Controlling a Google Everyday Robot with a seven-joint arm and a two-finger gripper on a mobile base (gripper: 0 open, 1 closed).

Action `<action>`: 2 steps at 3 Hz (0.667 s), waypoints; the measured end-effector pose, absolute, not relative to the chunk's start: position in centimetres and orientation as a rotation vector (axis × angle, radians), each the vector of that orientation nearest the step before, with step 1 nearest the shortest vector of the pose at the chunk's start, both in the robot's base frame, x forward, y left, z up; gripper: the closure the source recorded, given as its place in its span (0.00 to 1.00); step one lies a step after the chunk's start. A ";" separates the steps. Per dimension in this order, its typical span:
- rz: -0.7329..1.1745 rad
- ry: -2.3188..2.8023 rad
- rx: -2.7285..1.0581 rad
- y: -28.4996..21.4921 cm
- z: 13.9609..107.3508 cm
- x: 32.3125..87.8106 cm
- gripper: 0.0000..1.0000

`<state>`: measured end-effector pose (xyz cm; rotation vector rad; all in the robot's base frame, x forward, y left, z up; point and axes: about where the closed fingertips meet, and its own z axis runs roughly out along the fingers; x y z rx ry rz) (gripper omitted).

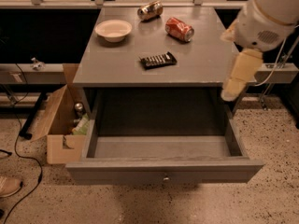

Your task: Place rxbar chocolate into top drawer

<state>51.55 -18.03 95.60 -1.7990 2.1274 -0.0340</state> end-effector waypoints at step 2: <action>0.028 2.103 -1.816 -15.6 93.5 56.7 0.00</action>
Offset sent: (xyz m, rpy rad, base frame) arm 0.0432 0.0202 -0.0174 0.0282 0.0170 0.0226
